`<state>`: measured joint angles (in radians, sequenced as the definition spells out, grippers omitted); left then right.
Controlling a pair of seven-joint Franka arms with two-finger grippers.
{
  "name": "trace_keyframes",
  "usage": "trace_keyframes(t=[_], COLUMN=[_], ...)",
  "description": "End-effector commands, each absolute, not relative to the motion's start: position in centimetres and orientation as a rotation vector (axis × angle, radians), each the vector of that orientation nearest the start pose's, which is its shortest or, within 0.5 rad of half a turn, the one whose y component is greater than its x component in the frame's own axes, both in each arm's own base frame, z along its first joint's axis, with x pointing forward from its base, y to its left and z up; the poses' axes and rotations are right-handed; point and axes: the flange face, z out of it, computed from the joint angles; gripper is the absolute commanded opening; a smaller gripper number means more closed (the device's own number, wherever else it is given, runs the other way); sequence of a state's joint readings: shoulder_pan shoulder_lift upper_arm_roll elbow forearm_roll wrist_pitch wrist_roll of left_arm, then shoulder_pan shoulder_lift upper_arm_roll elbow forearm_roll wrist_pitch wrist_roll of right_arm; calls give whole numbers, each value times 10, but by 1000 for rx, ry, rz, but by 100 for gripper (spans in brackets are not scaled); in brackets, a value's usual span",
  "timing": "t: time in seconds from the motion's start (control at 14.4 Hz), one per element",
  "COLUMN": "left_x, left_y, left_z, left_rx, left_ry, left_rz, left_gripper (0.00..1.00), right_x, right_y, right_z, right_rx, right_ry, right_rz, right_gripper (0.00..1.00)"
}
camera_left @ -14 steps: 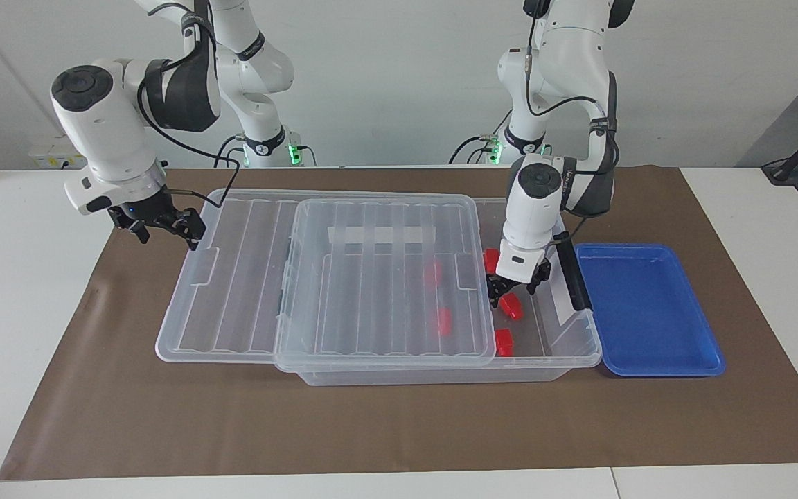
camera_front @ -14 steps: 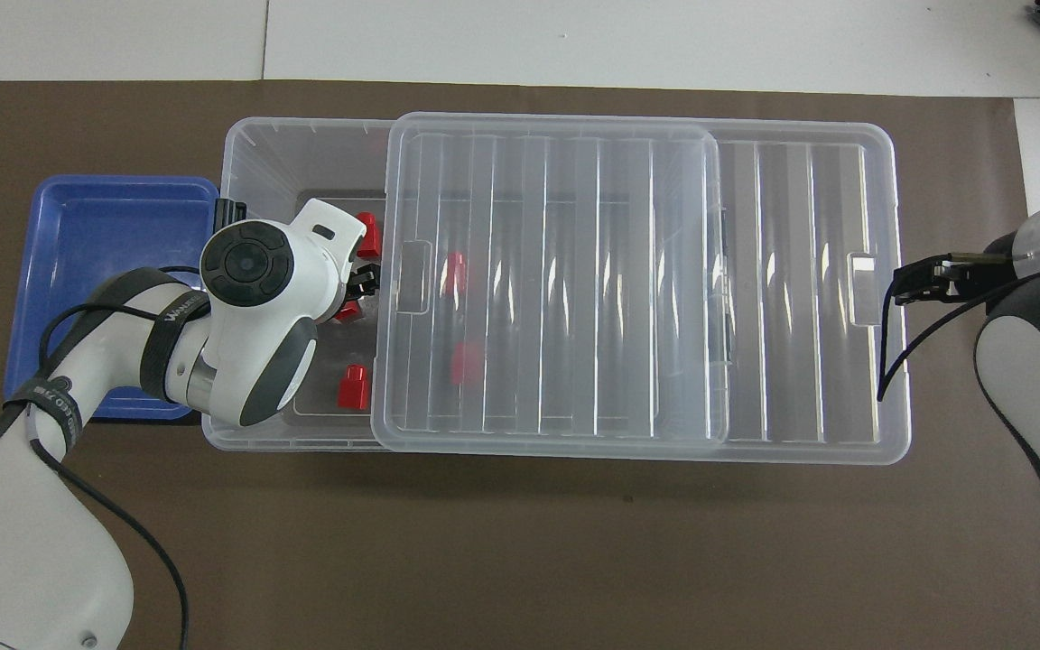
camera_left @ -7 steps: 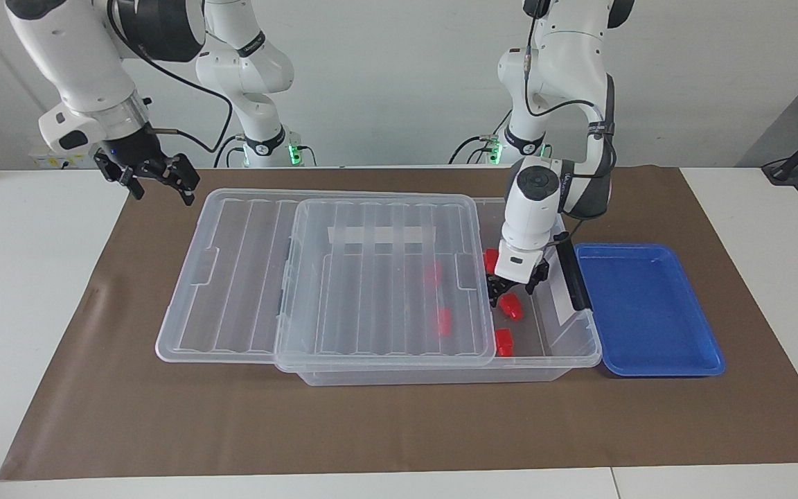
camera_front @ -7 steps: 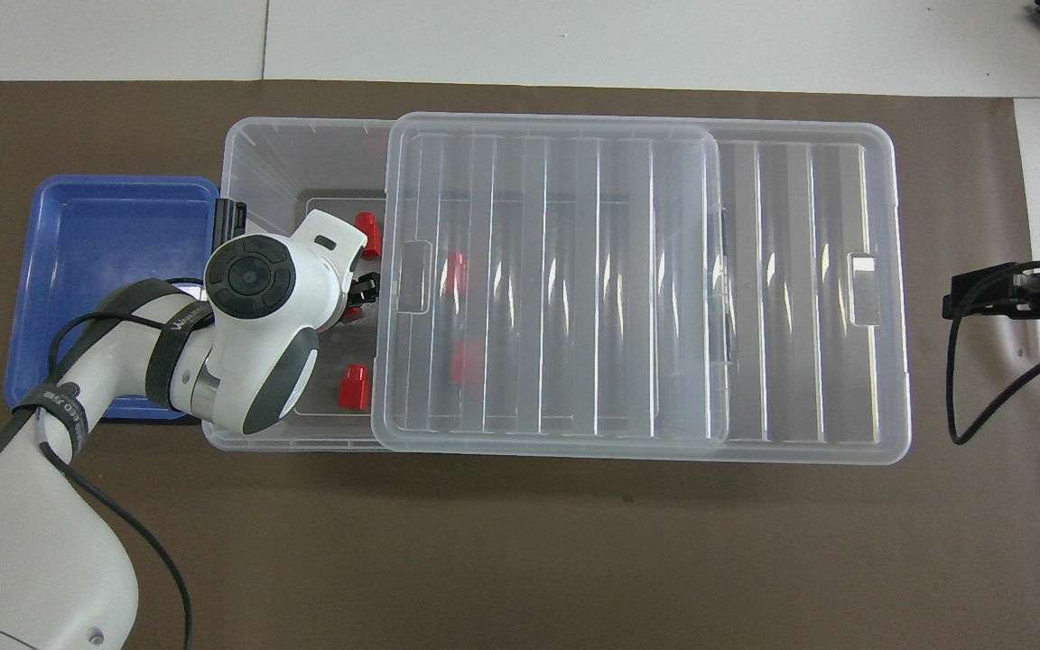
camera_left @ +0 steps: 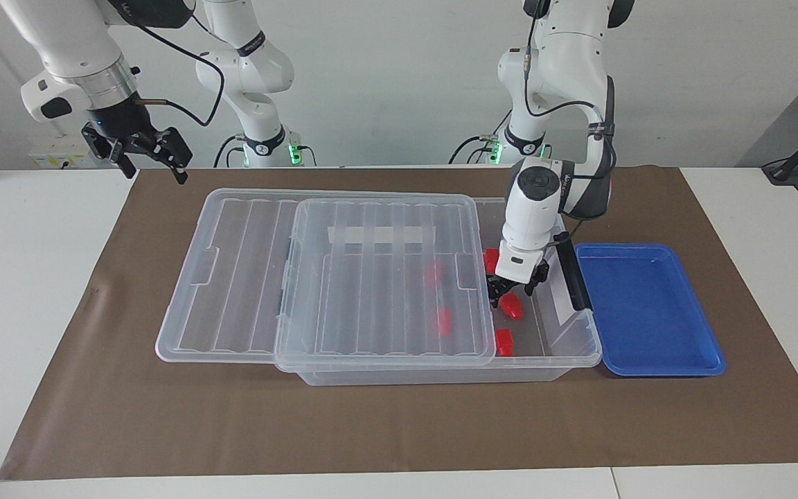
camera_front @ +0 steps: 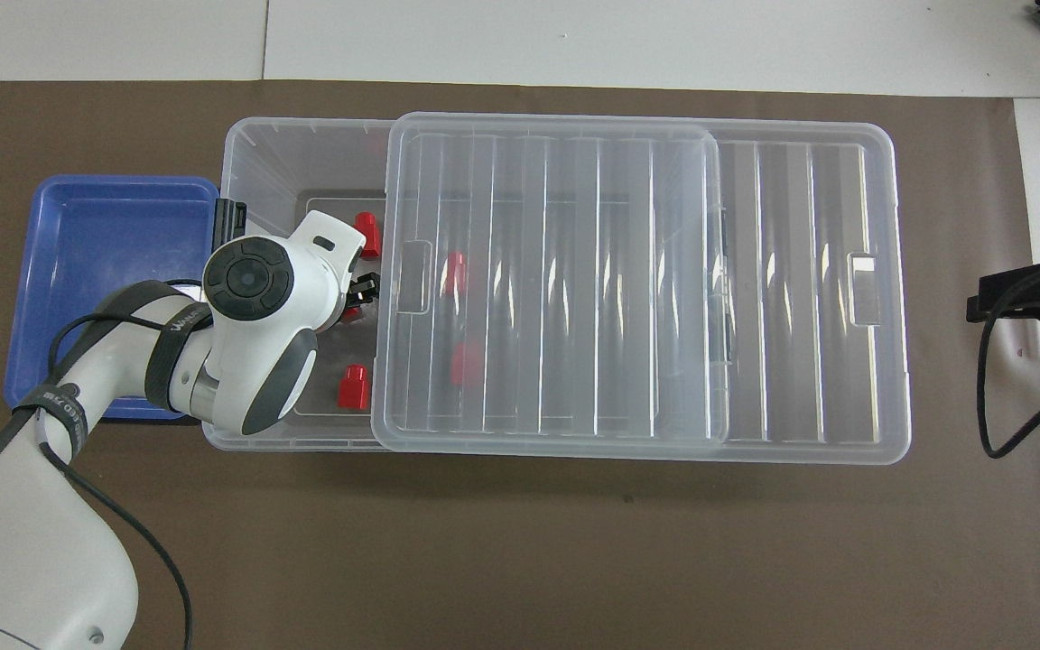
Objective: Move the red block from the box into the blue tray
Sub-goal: 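Close the left gripper on the red block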
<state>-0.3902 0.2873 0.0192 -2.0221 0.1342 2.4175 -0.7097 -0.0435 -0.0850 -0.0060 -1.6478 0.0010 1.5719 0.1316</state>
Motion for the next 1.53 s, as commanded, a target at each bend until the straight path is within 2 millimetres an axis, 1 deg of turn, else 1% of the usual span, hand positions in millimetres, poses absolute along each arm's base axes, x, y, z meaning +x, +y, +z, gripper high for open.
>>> trace_keyframes(t=[0.0, 0.14, 0.35, 0.49, 0.56, 0.63, 0.7, 0.77, 0.84, 0.9, 0.97, 1.04, 1.25, 1.39, 1.46], left_x=[563, 563, 564, 564, 564, 564, 564, 564, 565, 565, 566, 569, 577, 580, 580], left_y=[-220, -220, -222, -222, -222, -222, -221, -221, -221, -221, -221, -223, -223, -228, -234], left_z=[315, 312, 304, 304, 304, 304, 304, 304, 305, 306, 308, 314, 333, 358, 374], left_rx=[-3077, -3077, -3079, -3079, -3079, -3079, -3077, -3075, -3073, -3068, -3060, -3055, -3039, -3017, -3008], left_ry=[-377, -386, -381, -381, -381, -381, -381, -382, -384, -386, -390, -391, -407, -462, -470], left_rz=[-255, -255, -257, -257, -257, -257, -253, -247, -245, -234, -217, -210, -188, -163, -148], left_gripper=[84, 80, 80, 80, 71, 50, 26, 15, 11, 5, 1, 0, 0, 0, 0], right_x=[528, 528, 528, 528, 528, 528, 528, 528, 527, 527, 527, 527, 527, 527, 527], right_y=[-27, -24, -24, -26, -26, -26, -27, -27, -27, -27, -28, -28, -29, -29, -29], right_z=[636, 635, 636, 635, 635, 635, 635, 634, 635, 635, 635, 634, 634, 634, 634], right_rx=[-3104, -3104, -3104, -3104, -3104, -3104, -3104, -3104, -3104, -3104, -3104, -3103, -3103, -3103, -3103], right_ry=[296, 291, 289, 291, 291, 291, 294, 294, 294, 294, 296, 298, 301, 301, 301], right_rz=[-18, -18, -20, -18, -18, -18, -18, -15, -18, -18, -18, -15, -15, -13, -15], right_gripper=[100, 100, 100, 100, 100, 100, 100, 100, 100, 100, 100, 100, 100, 100, 100])
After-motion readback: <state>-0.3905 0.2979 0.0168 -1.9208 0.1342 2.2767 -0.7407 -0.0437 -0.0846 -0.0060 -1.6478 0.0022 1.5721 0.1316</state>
